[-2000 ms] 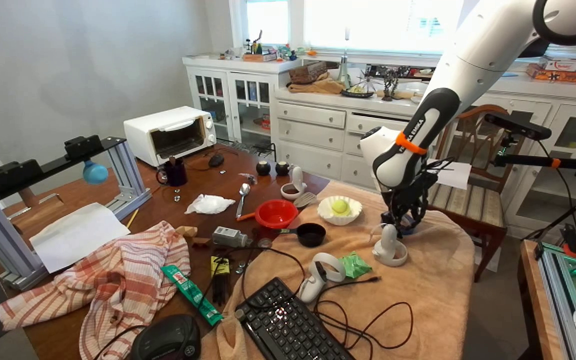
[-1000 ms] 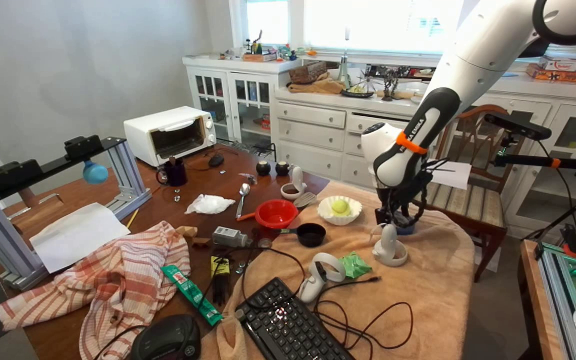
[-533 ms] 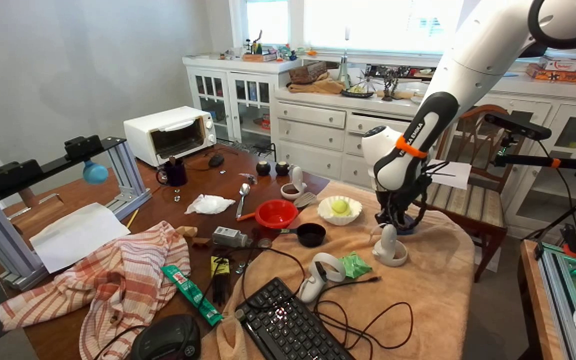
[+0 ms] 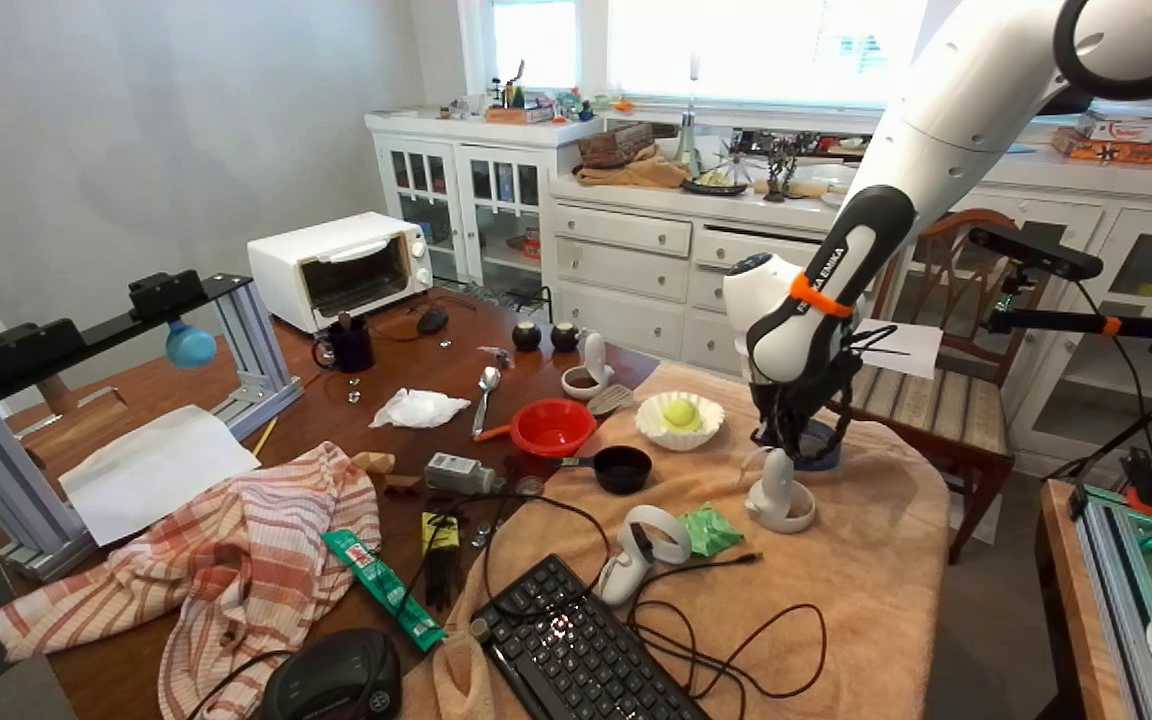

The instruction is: Put the blue tape around the controller at the right back

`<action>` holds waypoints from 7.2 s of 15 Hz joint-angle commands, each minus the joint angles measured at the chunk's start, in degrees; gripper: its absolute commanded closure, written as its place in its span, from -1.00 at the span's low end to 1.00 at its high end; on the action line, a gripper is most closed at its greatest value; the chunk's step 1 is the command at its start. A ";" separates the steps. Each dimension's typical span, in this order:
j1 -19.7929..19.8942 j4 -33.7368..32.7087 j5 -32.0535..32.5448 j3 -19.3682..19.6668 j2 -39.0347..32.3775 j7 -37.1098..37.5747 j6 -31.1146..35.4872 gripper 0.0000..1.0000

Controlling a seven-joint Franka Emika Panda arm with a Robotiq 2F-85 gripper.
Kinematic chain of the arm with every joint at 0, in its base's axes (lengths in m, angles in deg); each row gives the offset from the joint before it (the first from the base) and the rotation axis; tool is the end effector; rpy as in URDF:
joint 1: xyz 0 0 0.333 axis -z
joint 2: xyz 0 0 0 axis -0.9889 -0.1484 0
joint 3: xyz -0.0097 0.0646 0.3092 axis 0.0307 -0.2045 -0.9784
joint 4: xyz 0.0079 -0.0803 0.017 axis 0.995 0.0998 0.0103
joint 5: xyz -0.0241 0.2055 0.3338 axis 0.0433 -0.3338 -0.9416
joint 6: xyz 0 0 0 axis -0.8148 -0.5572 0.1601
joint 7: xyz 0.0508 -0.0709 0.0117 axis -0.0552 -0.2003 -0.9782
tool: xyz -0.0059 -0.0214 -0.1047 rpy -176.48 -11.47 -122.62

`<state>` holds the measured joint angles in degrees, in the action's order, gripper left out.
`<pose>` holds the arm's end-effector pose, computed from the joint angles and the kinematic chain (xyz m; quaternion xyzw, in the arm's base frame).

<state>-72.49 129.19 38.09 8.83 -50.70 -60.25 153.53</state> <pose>0.4903 -0.1944 0.0742 0.9717 -0.1634 -0.1497 0.0815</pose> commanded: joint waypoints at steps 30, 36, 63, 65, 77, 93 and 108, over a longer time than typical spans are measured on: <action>1.12 3.94 -3.68 -2.77 24.96 -16.30 0.40 0.90; 0.34 -16.68 -4.71 -6.12 16.50 -18.70 -11.75 0.90; 2.65 -67.83 -4.02 -7.97 -15.80 -19.07 -26.38 0.90; 2.24 -72.44 -4.10 -8.51 -19.21 -18.69 -26.61 0.90; 3.13 -86.59 -4.55 -9.62 -31.95 -19.81 -27.72 0.90; 3.47 -92.35 -3.91 -10.97 -38.19 -19.47 -26.44 0.90; 2.59 -90.36 -3.33 -10.79 -39.66 -23.07 -24.95 0.90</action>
<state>-69.93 40.95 34.77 -1.92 -88.62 -83.01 127.87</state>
